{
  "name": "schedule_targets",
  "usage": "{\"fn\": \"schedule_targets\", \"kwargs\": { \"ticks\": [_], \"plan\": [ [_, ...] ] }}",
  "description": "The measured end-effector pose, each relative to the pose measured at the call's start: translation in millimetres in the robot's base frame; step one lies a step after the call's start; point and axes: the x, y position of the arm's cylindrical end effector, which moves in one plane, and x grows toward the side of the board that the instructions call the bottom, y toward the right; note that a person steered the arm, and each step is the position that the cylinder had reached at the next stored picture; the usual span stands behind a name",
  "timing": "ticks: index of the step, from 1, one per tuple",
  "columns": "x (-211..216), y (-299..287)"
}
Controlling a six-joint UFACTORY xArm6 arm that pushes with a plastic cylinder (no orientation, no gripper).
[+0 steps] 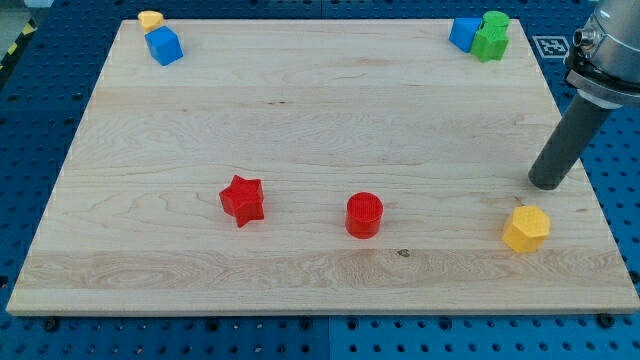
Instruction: Move your arm to the bottom right of the board
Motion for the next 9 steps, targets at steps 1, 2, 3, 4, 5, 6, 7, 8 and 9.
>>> {"fn": "schedule_targets", "kwargs": {
  "ticks": [1, 2, 3, 4, 5, 6, 7, 8, 9],
  "plan": [
    [24, 0],
    [30, 3],
    [31, 3],
    [39, 14],
    [62, 17],
    [84, 17],
    [105, 17],
    [106, 17],
    [109, 17]
  ]
}}
